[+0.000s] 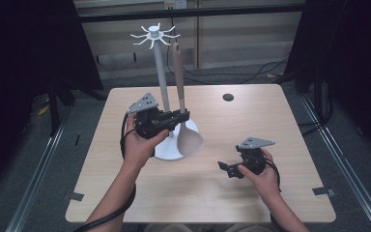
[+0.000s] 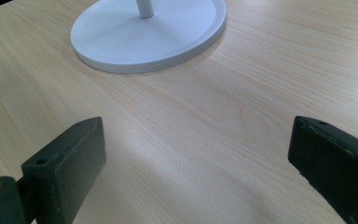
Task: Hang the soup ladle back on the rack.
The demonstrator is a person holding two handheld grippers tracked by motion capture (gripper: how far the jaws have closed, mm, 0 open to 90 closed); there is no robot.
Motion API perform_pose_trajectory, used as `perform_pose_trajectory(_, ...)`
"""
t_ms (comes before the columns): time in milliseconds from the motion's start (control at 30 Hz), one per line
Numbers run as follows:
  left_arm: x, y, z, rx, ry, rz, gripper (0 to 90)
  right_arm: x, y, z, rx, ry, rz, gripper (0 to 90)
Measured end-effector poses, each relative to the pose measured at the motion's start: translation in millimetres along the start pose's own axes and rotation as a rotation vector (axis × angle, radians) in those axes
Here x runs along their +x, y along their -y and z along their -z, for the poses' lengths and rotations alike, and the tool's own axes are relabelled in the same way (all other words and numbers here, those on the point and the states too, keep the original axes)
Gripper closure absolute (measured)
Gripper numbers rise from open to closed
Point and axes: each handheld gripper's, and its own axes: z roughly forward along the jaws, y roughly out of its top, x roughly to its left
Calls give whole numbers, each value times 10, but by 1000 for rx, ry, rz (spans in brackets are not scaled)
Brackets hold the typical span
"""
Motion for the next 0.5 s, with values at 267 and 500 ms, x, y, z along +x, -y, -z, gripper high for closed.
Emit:
perform_pose_trajectory(267,23,-2,0,-24,3,7,799,4,4,-12,5,1,6,37)
perform_pose_trajectory(500,49,-11,19,-26,-15,5,799,-6,4,-7,3,-2,-3,38)
